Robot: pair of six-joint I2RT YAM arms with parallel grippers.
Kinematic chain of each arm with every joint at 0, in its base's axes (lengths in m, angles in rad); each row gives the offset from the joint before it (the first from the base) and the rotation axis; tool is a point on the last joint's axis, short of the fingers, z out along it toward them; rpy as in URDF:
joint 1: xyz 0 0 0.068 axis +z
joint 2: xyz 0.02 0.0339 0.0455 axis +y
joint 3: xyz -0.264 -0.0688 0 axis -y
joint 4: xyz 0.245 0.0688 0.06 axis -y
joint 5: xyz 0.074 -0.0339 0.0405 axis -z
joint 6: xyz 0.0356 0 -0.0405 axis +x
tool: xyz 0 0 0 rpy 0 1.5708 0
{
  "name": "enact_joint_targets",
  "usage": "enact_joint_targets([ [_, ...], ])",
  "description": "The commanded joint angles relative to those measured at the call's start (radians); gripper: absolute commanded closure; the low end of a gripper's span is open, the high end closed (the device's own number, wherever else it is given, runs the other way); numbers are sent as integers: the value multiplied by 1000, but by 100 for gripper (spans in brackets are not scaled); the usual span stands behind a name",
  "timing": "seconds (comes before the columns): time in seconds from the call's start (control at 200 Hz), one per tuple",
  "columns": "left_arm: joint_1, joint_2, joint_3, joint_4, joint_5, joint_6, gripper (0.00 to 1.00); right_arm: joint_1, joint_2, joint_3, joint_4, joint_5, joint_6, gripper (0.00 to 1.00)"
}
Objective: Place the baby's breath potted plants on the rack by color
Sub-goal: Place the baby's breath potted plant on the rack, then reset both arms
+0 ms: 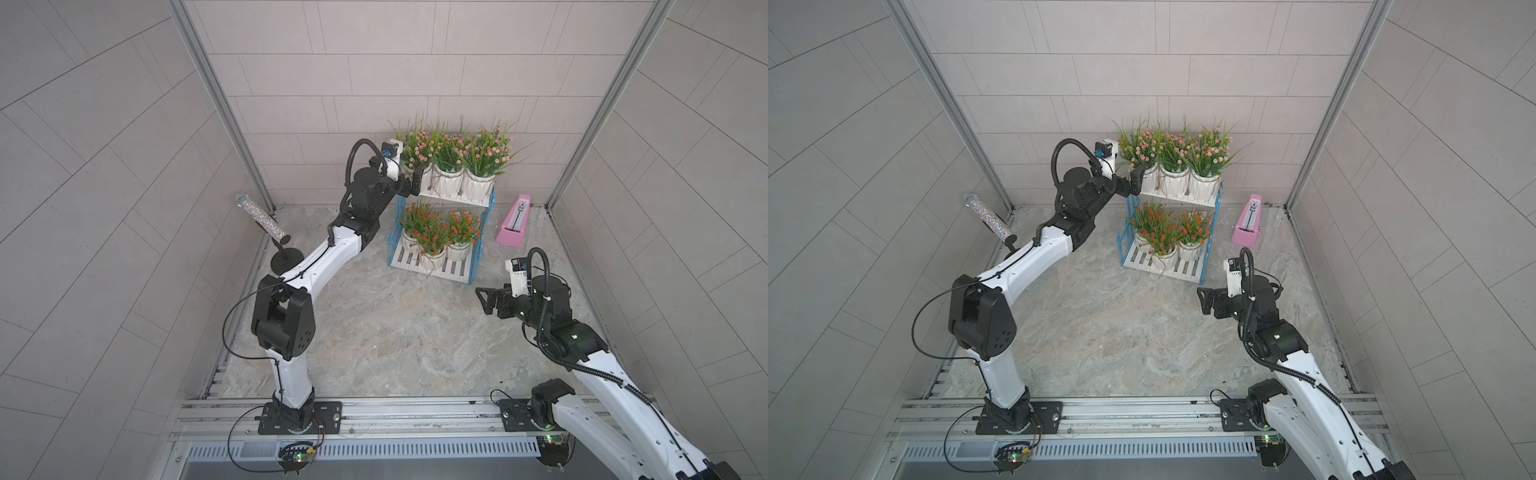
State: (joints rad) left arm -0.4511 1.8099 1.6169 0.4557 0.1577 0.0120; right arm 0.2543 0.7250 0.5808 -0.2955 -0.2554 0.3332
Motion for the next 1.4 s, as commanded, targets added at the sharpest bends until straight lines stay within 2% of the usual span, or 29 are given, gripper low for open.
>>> enact_joint_targets([
  [0.0,5,-90,-85,75,11,1,0,-2,-15,-2,25,2,2,1],
  [0.145,6,-218,-248,99,-26,-6,0,-2,-26,-13,38,8,3,1],
  [0.29,42,-356,-397,19,-84,-30,0,-2,-2,-7,71,14,8,1],
  [0.47,241,-461,-603,-102,-117,-167,0,-3,49,32,102,71,-8,1],
  [0.55,318,-471,-668,-205,-176,-173,0,-3,93,63,126,95,-19,1],
  [0.64,374,-475,-788,-187,-285,-196,0,-4,152,85,178,139,-37,1],
  [0.745,396,-423,-828,-255,-388,-219,0,-25,240,126,183,184,-77,1],
  [0.891,397,-353,-907,-190,-474,-179,0,-153,297,110,253,146,-47,1],
  [0.966,391,-333,-862,-303,-513,-148,0,-226,307,88,299,104,-23,1],
  [1.151,389,-281,-1023,27,-522,-87,0,-351,361,61,333,101,-60,1],
  [1.191,387,-292,-1013,1,-545,-96,0,-377,372,49,376,90,-59,1],
  [1.236,386,-294,-1023,3,-513,-68,0,-395,387,21,403,108,-63,1],
  [1.286,377,-270,-1090,167,-436,-12,0,-408,410,3,453,114,-70,1],
  [1.311,370,-256,-1131,278,-437,2,0,-411,421,-10,486,121,-78,1],
  [1.396,374,-264,-1184,322,-495,-56,0,-411,461,-63,595,152,-115,1],
])
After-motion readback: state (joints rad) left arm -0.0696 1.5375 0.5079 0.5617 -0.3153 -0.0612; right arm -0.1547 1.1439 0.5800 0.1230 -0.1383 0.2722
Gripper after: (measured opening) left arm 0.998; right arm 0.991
